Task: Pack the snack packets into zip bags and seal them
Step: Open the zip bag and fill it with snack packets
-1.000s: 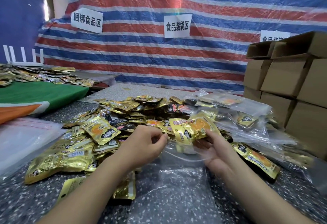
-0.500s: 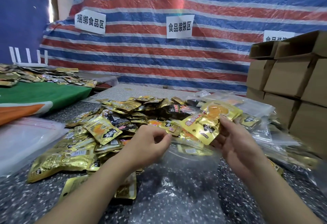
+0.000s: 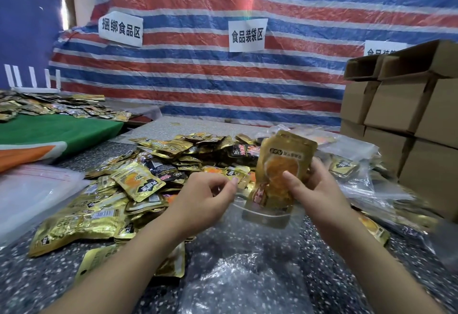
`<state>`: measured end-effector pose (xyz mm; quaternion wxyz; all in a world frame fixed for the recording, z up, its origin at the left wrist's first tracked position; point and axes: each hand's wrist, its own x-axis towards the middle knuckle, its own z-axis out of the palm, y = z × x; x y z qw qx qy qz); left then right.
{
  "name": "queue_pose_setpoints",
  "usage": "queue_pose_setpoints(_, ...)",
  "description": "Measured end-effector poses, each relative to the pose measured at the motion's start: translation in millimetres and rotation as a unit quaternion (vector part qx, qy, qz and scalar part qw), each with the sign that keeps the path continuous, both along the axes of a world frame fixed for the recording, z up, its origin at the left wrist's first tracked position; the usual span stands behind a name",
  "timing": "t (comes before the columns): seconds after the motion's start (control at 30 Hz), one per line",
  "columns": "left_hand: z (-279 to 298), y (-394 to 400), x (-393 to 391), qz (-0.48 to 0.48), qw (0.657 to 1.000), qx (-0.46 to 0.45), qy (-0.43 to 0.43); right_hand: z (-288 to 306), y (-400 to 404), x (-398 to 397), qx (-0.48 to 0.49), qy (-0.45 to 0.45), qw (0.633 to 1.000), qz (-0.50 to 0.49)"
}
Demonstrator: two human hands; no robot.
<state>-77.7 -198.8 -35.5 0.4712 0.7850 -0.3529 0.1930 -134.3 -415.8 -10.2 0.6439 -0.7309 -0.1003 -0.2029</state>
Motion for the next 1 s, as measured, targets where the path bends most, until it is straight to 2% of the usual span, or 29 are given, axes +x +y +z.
queue_pose_setpoints(0.27, 4, -4, -4, 0.028, 0.995, -0.069, -0.059, 2, 0, -11, -0.196, 0.004, 0.978, 0.069)
queue_pose_setpoints(0.47, 1, -13, -8, 0.041, 0.991, -0.109, -0.063, 10, -2, -15, -0.253, 0.027, 0.963, 0.085)
queue_pose_setpoints(0.57, 1, -14, -8, 0.04, 0.99, -0.108, -0.081, 13, -1, -19, -0.305, 0.043, 0.945, 0.111)
queue_pose_setpoints(0.87, -1, -15, -9, 0.057, 0.986, -0.103, -0.119, 20, -2, -23, -0.34, 0.062, 0.924, 0.164)
queue_pose_setpoints(1.0, -2, -15, -10, 0.071, 0.983, -0.137, -0.095, 22, 0, -22, -0.346, 0.072, 0.922, 0.16)
